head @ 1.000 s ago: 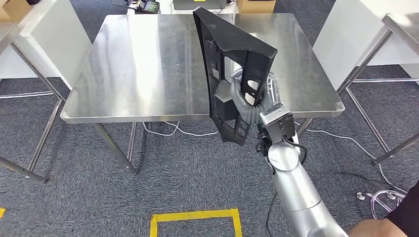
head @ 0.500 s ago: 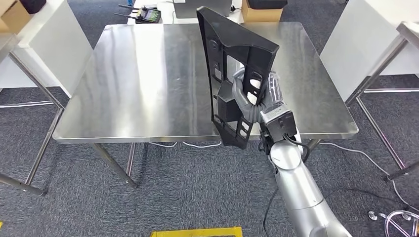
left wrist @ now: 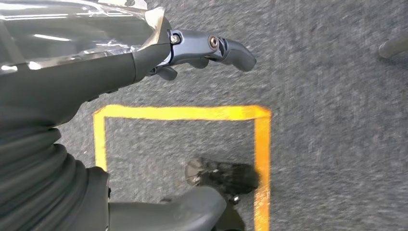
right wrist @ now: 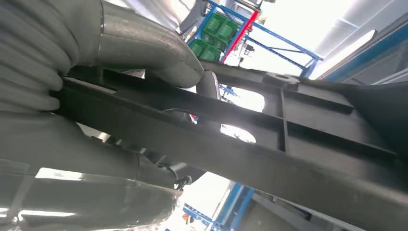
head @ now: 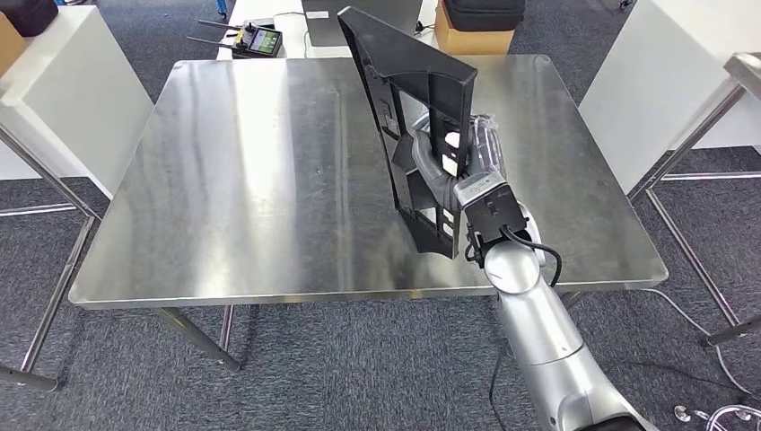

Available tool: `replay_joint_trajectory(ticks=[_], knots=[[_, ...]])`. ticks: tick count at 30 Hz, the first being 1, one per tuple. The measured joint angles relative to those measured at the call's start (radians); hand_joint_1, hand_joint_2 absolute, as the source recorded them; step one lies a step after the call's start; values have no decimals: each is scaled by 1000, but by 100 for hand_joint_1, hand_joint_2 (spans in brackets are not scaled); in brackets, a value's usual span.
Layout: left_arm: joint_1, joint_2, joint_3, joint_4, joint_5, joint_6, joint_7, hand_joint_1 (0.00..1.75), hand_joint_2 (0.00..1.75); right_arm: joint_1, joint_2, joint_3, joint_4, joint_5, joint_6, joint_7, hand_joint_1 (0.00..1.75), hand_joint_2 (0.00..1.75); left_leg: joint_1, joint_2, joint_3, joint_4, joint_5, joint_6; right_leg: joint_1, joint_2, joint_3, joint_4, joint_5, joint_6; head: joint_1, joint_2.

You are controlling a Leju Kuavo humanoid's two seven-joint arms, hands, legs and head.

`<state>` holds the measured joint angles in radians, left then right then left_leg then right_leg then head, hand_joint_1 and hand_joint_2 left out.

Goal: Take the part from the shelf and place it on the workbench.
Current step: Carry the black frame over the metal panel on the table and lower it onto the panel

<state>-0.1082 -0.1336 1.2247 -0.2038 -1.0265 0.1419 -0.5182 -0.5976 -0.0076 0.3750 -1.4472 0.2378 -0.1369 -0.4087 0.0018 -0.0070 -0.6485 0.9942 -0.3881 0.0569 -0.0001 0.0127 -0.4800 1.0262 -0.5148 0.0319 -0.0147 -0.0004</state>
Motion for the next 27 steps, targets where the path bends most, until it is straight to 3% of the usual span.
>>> replay_joint_trajectory(ticks=[2, 4, 5, 6, 7, 8, 9, 10, 12, 13, 15, 17, 19, 21, 22, 23, 25, 27], knots=[[-2, 0, 0, 0, -1, 0, 0, 0, 175, -8, -2, 2, 4, 1, -2, 0, 175, 175, 1, -2, 32, -7, -15, 14, -1, -2, -57, 102, -1, 3, 2, 0], [-3, 0, 0, 0, -1, 0, 0, 0, 175, -14, -4, 5, 8, 2, -4, 1, 175, 175, 1, -4, 56, -7, -38, 19, -3, -3, -147, 221, -44, -4, 3, 0], [-3, 0, 0, 0, -1, 0, 0, 0, 175, -16, -5, 6, 12, 5, -5, 4, 175, 175, 1, -7, 69, -7, -51, 18, -3, -3, -185, 252, -78, -6, 3, 0], [-3, -1, 0, 0, -2, -1, 0, 0, 175, -18, -7, 7, 17, 9, -7, 9, 175, 175, 1, -10, 85, -7, -65, 17, -3, -3, -210, 254, -105, -5, 3, 0], [-2, -1, 0, 0, -2, -2, 0, 0, 175, -21, -9, 9, 23, 15, -10, 14, 175, 175, 1, -12, 102, -7, -79, 16, -3, -3, -222, 226, -112, -1, 3, 0], [-2, -1, -1, 0, -4, -2, 0, 0, 175, -27, -11, 10, 30, 27, -16, 21, 175, 175, 0, -14, 121, -7, -93, 14, -3, -3, -223, 176, -93, 5, 4, 0], [-2, -2, -2, 0, -6, -2, 0, 0, 175, -36, -13, 12, 40, 46, -26, 30, 175, 175, -1, -15, 134, -8, -107, 12, -2, -4, -219, 109, -40, 14, 4, 0], [-2, -2, -2, 0, -9, 1, 2, 0, 175, -47, -14, 16, 55, 76, -42, 41, 175, 175, -3, -15, 149, -5, -122, 9, -1, -5, -217, 46, 30, 21, 3, 0], [-5, -4, -4, 1, -12, 14, 7, 0, 175, -78, -15, 29, 95, 160, -79, 78, 175, 175, -6, -17, 166, -2, -145, -2, 3, -7, -207, -26, 146, 14, 3, 0], [-8, -5, -4, 1, -13, 21, 9, 0, 175, -99, -13, 38, 117, 213, -97, 99, 175, 175, -8, -17, 172, 3, -148, -7, 3, -9, -202, -34, 167, 2, 4, 0], [-15, -6, -6, 1, -19, 28, 15, 0, 175, -159, -3, 60, 181, 330, -131, 141, 175, 175, -9, -15, 148, 45, -130, -16, -5, -9, -189, -41, 169, -17, 5, 0], [-24, -7, -11, 1, -26, 30, 21, 0, 175, -237, 20, 88, 285, 449, -156, 185, 175, 175, -7, -10, 71, 163, -114, -27, -15, -8, -173, -51, 161, -29, 3, 0], [-30, -9, -19, 1, -30, 30, 30, 0, 175, -308, 49, 120, 420, 558, -169, 231, 175, 175, 2, -5, -20, 282, -159, -42, -17, -7, -154, -55, 146, -45, 1, 0], [-32, -10, -23, 1, -33, 30, 40, 0, 175, -364, 79, 154, 561, 659, -175, 274, 175, 175, 11, -1, -76, 317, -218, -54, -16, -5, -136, -55, 130, -50, 1, 0], [-33, -10, -25, 1, -34, 31, 44, 0, 175, -387, 92, 173, 625, 708, -176, 294, 175, 175, 14, 2, -83, 291, -212, -57, -16, -4, -127, -54, 122, -49, 1, 0], [-34, -10, -27, 1, -34, 32, 49, 0, 175, -407, 104, 194, 688, 759, -176, 316, 175, 175, 17, 3, -75, 239, -174, -58, -16, -3, -117, -54, 115, -46, 1, 0], [-36, -10, -29, 1, -34, 36, 56, 0, 175, -441, 124, 238, 798, 850, -170, 357, 175, 175, 19, 5, -34, 95, -63, -55, -14, -3, -100, -53, 100, -38, 1, 0], [-41, -12, -30, 1, -34, 41, 62, 0, 175, -465, 137, 278, 882, 911, -157, 388, 175, 175, 17, 4, -5, 14, -13, -44, -8, -3, -96, -50, 89, -25, 2, 0]])
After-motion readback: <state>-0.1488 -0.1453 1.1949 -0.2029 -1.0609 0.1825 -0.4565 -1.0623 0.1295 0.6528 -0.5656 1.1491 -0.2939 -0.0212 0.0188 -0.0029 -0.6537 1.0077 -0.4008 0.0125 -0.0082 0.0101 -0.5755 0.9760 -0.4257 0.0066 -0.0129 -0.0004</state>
